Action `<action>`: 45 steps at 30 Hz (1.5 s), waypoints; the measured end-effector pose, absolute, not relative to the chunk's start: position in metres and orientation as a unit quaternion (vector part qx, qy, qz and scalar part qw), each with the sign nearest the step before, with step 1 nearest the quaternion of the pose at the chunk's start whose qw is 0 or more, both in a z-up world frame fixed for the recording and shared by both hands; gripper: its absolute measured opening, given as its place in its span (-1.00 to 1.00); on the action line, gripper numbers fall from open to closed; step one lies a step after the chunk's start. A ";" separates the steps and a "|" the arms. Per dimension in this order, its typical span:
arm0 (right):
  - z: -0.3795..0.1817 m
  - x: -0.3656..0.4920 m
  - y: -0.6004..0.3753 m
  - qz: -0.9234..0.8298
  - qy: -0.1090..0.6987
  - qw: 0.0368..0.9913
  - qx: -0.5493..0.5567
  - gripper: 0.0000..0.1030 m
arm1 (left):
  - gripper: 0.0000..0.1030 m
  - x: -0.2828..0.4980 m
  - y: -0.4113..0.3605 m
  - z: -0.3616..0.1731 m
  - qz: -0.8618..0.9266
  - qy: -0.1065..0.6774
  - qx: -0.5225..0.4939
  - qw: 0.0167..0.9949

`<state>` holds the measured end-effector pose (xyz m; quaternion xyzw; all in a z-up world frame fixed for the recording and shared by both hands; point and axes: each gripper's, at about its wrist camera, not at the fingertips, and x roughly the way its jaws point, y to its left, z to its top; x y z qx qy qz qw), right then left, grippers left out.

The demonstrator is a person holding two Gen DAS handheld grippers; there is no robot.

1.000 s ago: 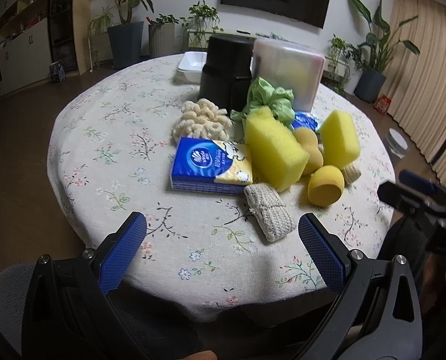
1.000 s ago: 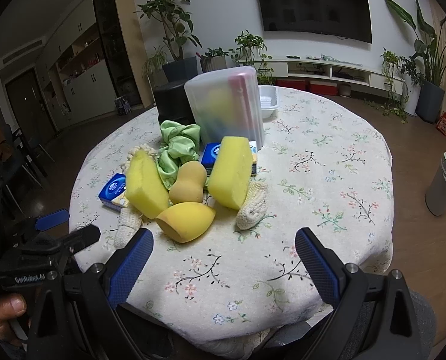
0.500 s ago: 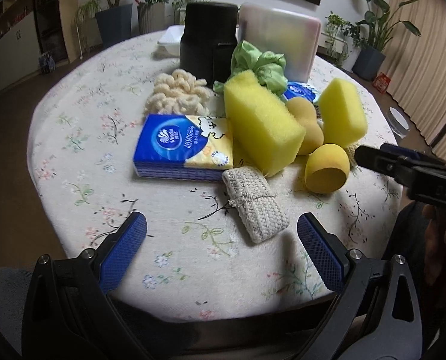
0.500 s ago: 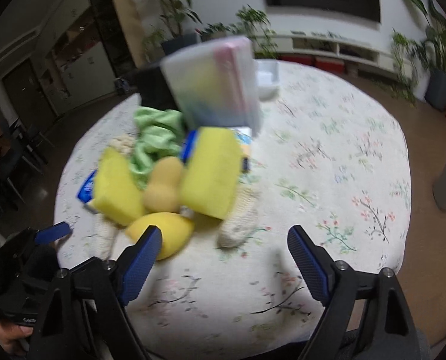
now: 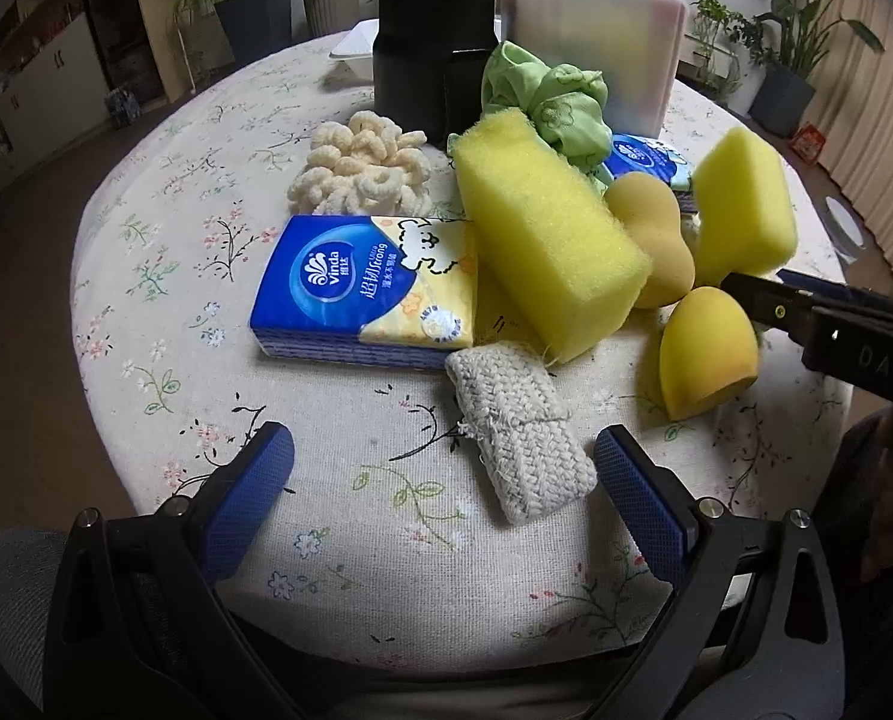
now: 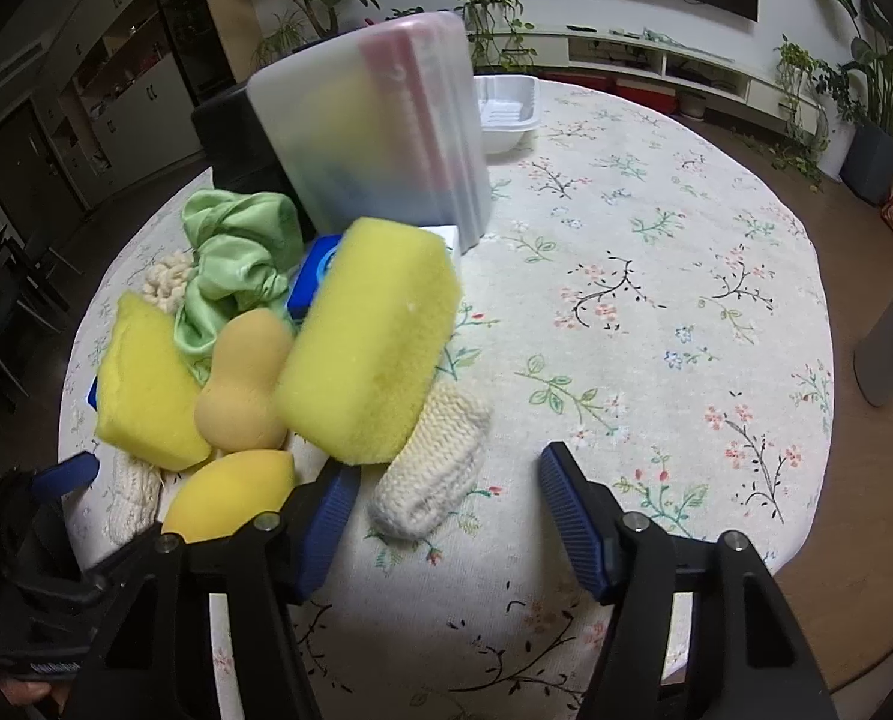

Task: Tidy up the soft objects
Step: 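Grasp the beige knitted pad with the left tool while the right tool grasps the knitted sock, then carry both knitted items over the white plastic tray with both tools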

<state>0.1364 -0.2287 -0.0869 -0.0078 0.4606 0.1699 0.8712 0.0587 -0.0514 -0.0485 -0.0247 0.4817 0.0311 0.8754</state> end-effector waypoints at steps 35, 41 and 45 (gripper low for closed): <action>-0.082 0.122 -0.223 0.166 0.447 0.878 -0.048 -0.47 | -0.51 0.058 -0.048 -0.034 0.009 0.483 -0.019 0.875; -0.072 0.117 -0.226 0.165 0.440 0.882 -0.041 -0.48 | -0.51 0.054 -0.045 -0.030 0.005 0.475 -0.025 0.880; -0.064 0.113 -0.230 0.164 0.438 0.883 -0.039 -0.48 | -0.51 0.049 -0.043 -0.027 0.004 0.472 -0.026 0.881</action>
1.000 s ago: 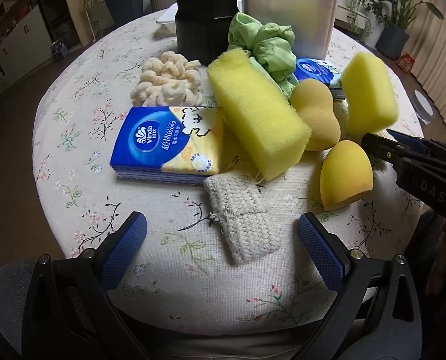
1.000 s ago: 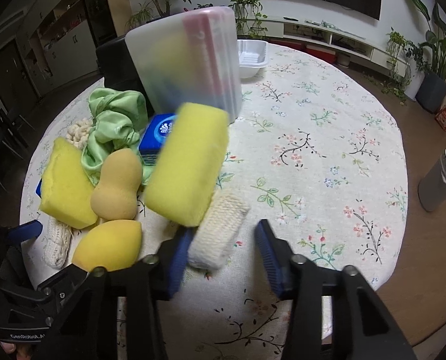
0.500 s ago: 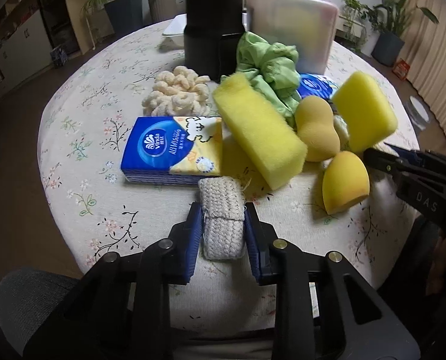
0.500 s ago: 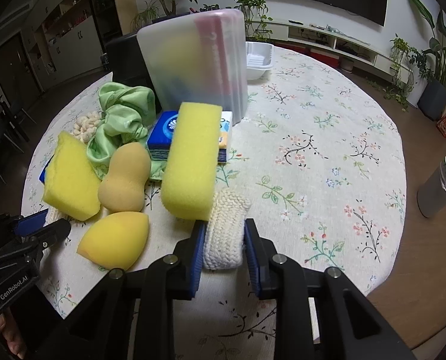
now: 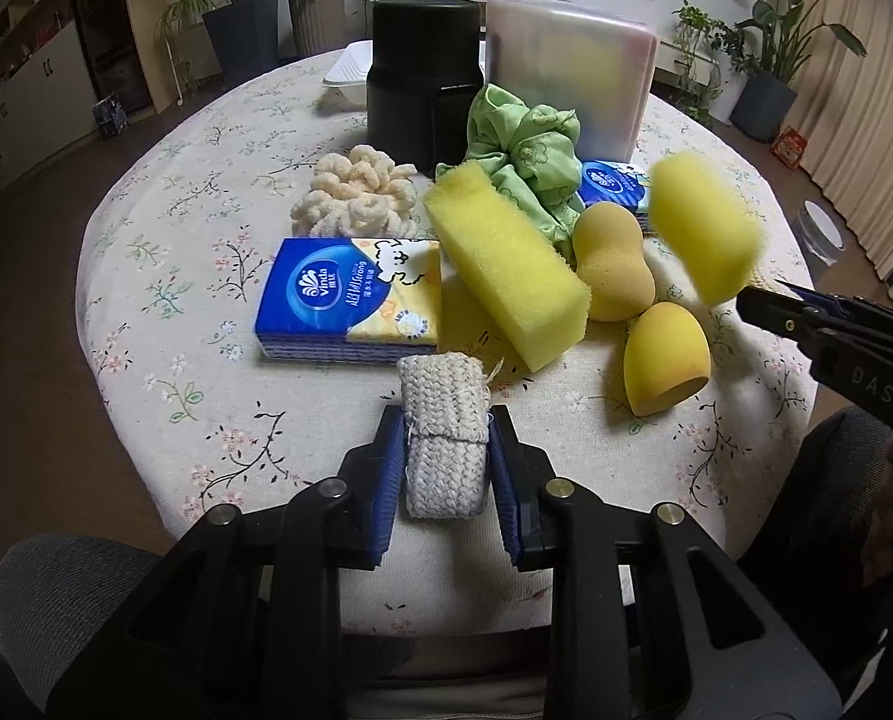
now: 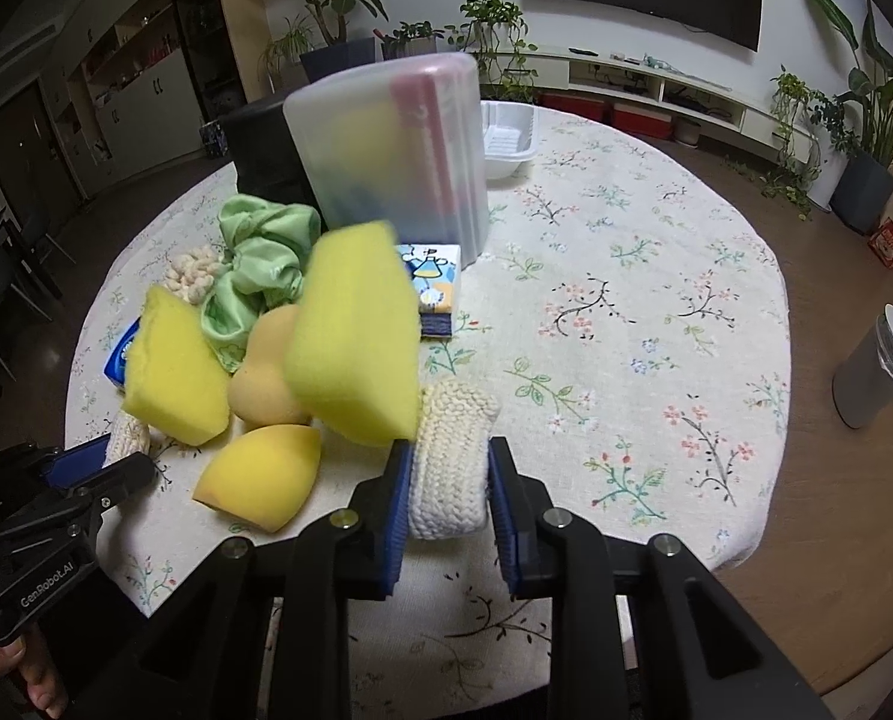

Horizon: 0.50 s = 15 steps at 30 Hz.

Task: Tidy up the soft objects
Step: 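Carry both knitted items over the white plastic tray with both tools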

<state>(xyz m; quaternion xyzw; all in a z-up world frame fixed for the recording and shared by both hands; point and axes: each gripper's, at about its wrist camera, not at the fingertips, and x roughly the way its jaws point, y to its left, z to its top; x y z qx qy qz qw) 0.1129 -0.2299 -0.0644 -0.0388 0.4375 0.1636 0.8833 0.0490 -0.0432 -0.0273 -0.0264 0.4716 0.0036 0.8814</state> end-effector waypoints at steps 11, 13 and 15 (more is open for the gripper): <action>-0.039 0.103 -0.241 0.169 0.432 0.885 -0.032 -0.49 | -0.51 0.046 -0.026 -0.004 -0.016 0.442 -0.051 0.895; -0.030 0.104 -0.245 0.172 0.425 0.888 -0.029 -0.49 | -0.51 0.050 -0.015 0.005 -0.011 0.431 -0.053 0.901; -0.018 0.110 -0.250 0.172 0.415 0.893 -0.027 -0.49 | -0.51 0.059 0.000 0.016 -0.004 0.418 -0.054 0.907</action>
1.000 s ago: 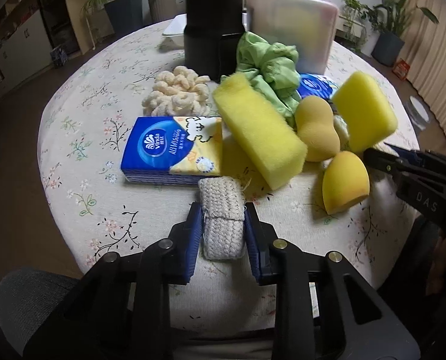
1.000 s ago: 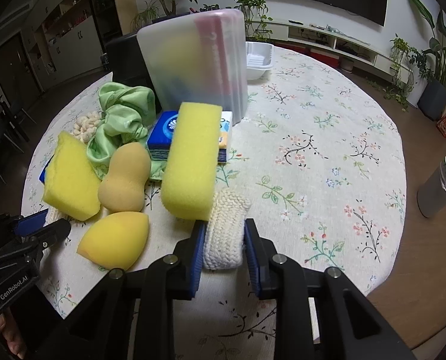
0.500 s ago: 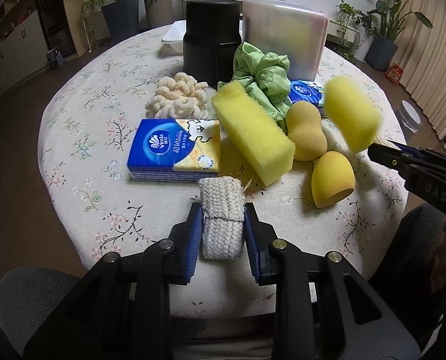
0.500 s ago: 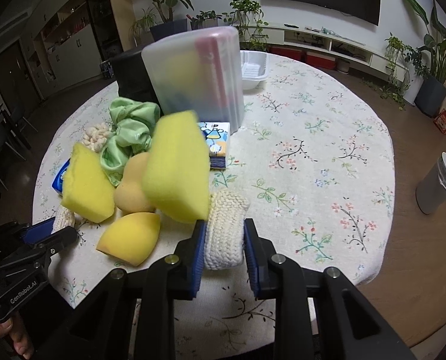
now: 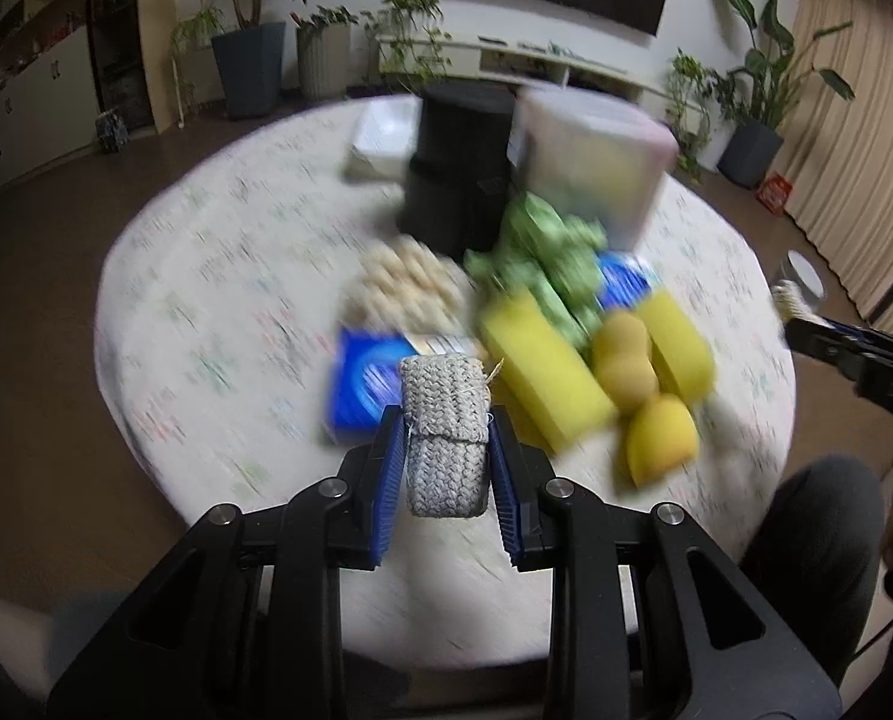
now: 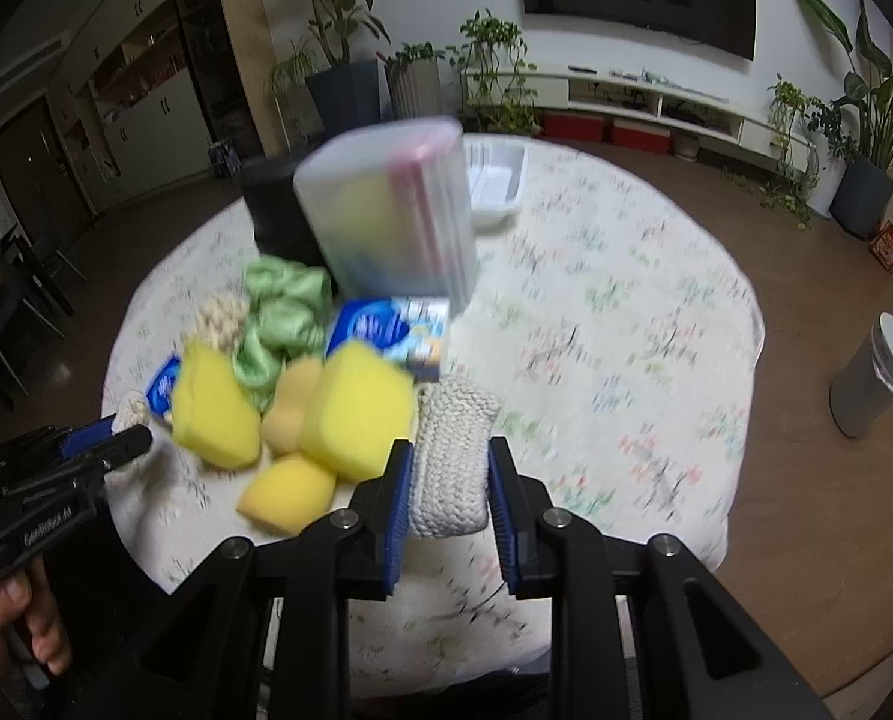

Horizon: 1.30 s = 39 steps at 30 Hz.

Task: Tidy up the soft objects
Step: 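Carry both knitted items over the white plastic tray with both tools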

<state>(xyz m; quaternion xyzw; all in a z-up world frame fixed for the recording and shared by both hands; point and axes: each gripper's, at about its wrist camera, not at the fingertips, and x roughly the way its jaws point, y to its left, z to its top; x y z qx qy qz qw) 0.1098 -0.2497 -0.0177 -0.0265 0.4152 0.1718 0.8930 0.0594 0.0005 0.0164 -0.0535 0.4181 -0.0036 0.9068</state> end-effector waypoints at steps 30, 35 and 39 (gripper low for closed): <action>0.016 0.436 -0.215 0.250 0.441 0.856 -0.100 -0.49 | -0.51 0.391 0.069 0.055 -0.063 0.422 0.013 0.904; -0.005 0.453 -0.193 0.268 0.449 0.843 -0.124 -0.49 | -0.51 0.403 0.045 0.031 -0.087 0.442 0.039 0.892; -0.017 0.460 -0.180 0.285 0.458 0.830 -0.140 -0.49 | -0.51 0.417 0.038 0.014 -0.100 0.459 0.050 0.881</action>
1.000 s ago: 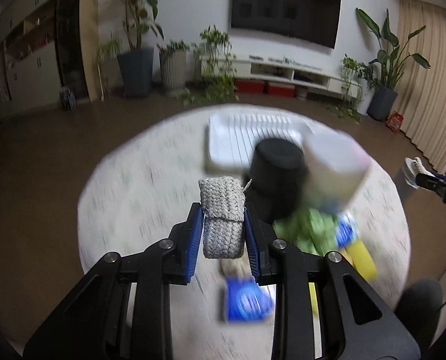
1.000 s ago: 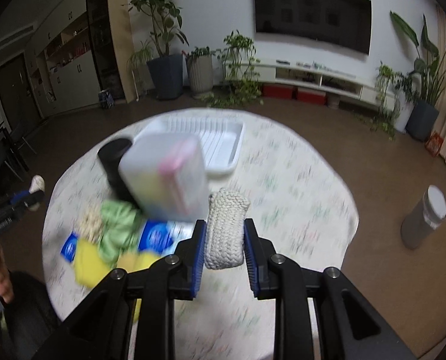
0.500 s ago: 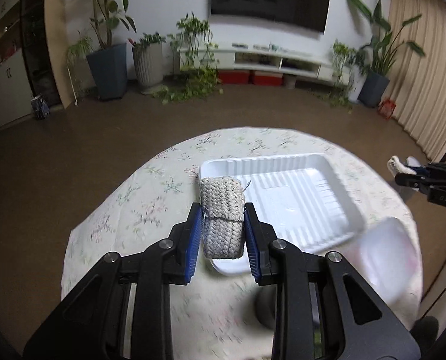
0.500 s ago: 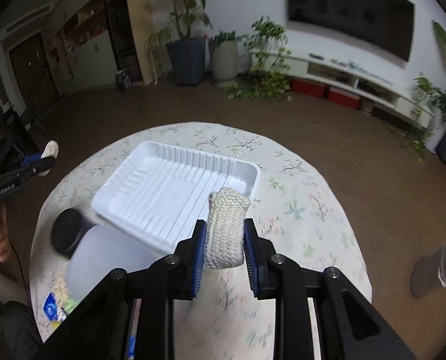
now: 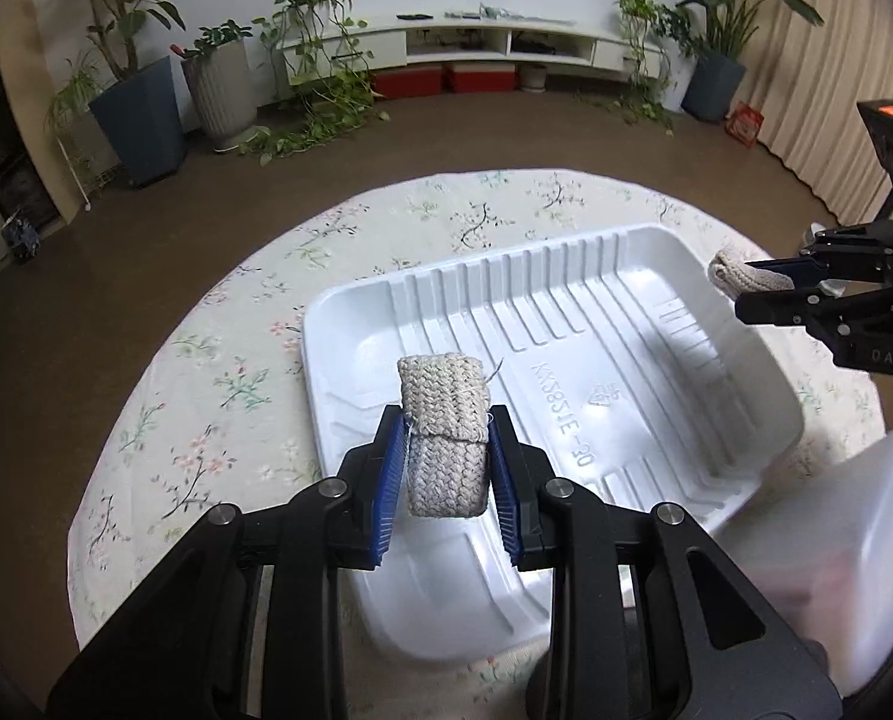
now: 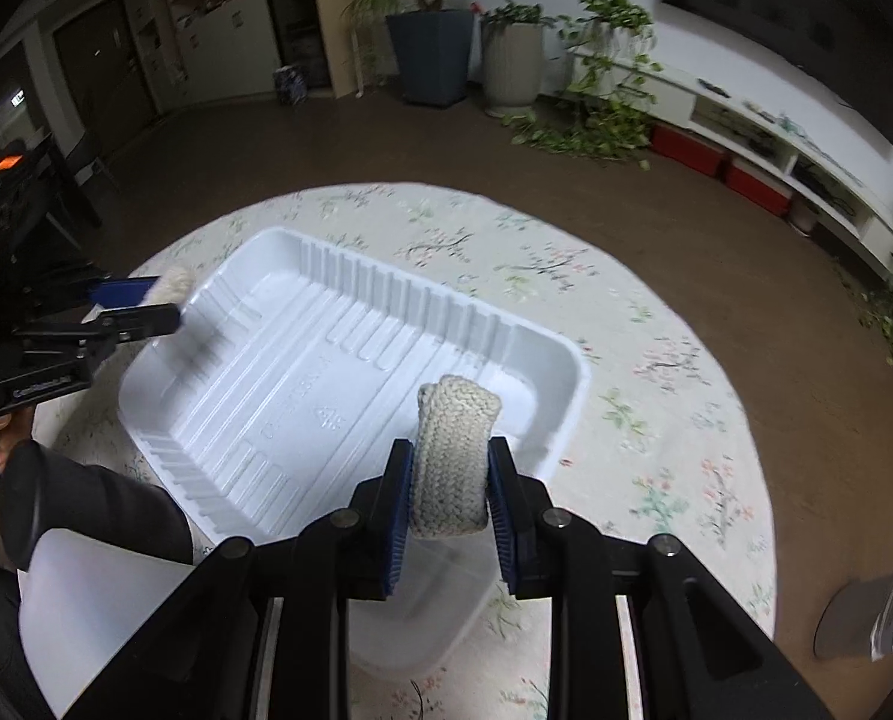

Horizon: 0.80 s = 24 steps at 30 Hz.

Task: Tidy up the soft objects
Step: 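Carry both knitted items over the white plastic tray with both tools, then open both tools to drop the knitted items into the tray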

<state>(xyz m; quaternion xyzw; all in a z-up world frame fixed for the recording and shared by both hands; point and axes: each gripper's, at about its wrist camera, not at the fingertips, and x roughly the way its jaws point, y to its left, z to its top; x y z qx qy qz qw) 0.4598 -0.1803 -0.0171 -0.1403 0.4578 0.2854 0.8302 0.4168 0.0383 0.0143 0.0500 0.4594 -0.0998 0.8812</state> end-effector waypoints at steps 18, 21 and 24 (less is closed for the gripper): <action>-0.061 0.469 -0.161 0.288 0.472 0.811 -0.191 -0.25 | -0.44 0.432 0.037 -0.031 -0.100 0.505 0.065 0.855; -0.060 0.468 -0.161 0.287 0.467 0.814 -0.191 -0.25 | -0.10 0.431 0.036 -0.030 -0.101 0.503 0.062 0.856; -0.060 0.468 -0.161 0.285 0.462 0.819 -0.185 -0.25 | 0.03 0.429 0.033 -0.031 -0.103 0.499 0.068 0.858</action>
